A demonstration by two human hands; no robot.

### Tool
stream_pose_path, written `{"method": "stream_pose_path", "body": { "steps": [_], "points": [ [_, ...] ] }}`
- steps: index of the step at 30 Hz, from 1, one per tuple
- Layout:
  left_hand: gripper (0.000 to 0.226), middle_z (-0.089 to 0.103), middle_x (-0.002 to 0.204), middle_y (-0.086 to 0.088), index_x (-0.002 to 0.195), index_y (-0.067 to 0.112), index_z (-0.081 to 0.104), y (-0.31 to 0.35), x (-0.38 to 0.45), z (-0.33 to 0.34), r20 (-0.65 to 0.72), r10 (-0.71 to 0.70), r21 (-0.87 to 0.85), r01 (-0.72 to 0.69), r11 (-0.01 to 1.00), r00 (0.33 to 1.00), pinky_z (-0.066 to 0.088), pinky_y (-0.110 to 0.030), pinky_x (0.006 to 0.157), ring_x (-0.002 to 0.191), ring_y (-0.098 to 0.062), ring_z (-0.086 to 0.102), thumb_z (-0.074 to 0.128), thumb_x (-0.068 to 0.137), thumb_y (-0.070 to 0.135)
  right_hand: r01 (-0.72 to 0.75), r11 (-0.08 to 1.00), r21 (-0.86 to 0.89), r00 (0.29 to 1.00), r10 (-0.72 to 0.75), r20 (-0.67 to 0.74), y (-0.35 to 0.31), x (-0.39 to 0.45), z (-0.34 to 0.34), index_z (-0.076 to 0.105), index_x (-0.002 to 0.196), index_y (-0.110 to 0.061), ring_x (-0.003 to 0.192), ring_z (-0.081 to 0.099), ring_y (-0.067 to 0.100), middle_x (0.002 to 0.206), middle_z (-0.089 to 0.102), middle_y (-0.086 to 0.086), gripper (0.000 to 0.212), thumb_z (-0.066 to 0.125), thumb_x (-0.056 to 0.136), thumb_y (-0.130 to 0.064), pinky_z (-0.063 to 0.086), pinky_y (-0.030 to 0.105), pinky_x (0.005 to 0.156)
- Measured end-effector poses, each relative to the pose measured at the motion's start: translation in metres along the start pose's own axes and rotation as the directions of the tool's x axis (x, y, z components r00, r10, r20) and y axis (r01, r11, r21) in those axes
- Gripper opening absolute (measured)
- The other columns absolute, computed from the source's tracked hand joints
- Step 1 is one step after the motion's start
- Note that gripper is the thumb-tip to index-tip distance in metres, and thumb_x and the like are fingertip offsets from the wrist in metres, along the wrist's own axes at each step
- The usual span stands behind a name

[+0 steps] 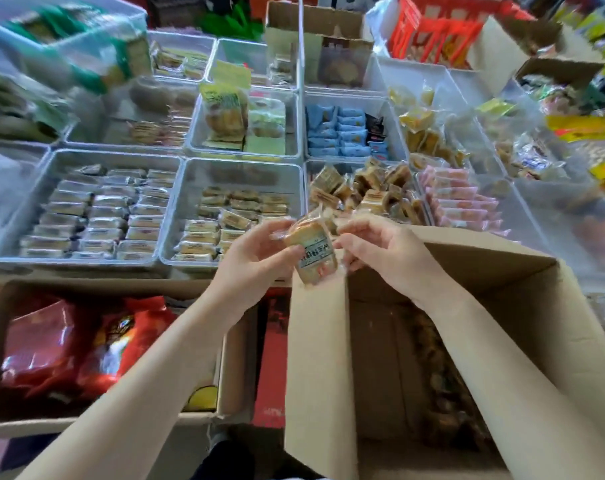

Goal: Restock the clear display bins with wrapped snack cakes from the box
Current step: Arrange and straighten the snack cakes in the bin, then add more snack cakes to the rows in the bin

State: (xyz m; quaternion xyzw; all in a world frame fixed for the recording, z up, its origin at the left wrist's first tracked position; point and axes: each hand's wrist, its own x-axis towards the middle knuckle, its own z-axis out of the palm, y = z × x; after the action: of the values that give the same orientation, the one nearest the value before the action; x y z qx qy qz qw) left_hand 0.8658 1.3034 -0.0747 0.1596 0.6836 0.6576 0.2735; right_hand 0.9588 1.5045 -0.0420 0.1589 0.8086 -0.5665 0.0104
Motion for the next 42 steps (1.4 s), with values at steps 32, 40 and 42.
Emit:
{"method": "stream_pose_path", "body": {
  "steps": [32, 40, 42],
  "points": [
    [0.102, -0.007, 0.169, -0.009, 0.155, 0.013, -0.021, -0.178, 0.085, -0.229, -0.004, 0.002, 0.965, 0.003, 0.261, 1.000, -0.010, -0.050, 0.121, 0.155, -0.023, -0.010, 0.011, 0.089, 0.085, 0.017, 0.438, -0.899, 0.982, 0.160, 0.097, 0.036, 0.322, 0.280, 0.067, 0.124, -0.028, 0.120, 0.054, 0.027, 0.121, 0.065, 0.002, 0.032, 0.048, 0.103, -0.041, 0.036, 0.048, 0.104],
    [0.103, 0.001, 0.169, -0.008, 0.159, 0.013, -0.010, -0.176, 0.083, -0.228, -0.017, 0.016, 0.976, 0.013, 0.216, 1.000, -0.013, -0.049, 0.121, 0.156, -0.022, -0.006, 0.011, 0.089, 0.086, 0.060, 0.317, -0.947, 0.984, 0.140, 0.109, 0.059, 0.288, 0.296, 0.017, 0.159, -0.027, 0.147, 0.025, 0.027, 0.157, 0.036, 0.005, 0.054, 0.023, 0.107, -0.042, 0.013, 0.057, 0.118],
    [0.104, 0.000, 0.169, -0.007, 0.160, 0.013, -0.009, -0.177, 0.083, -0.228, -0.022, -0.006, 0.980, 0.022, 0.199, 1.000, -0.014, -0.048, 0.120, 0.156, -0.021, -0.007, 0.006, 0.087, 0.086, 0.112, 0.324, -0.939, 0.971, 0.164, 0.173, 0.048, 0.275, 0.290, 0.019, 0.159, -0.024, 0.152, 0.013, 0.024, 0.164, 0.023, 0.003, 0.054, 0.026, 0.107, -0.041, 0.007, 0.056, 0.121]
  ]
}}
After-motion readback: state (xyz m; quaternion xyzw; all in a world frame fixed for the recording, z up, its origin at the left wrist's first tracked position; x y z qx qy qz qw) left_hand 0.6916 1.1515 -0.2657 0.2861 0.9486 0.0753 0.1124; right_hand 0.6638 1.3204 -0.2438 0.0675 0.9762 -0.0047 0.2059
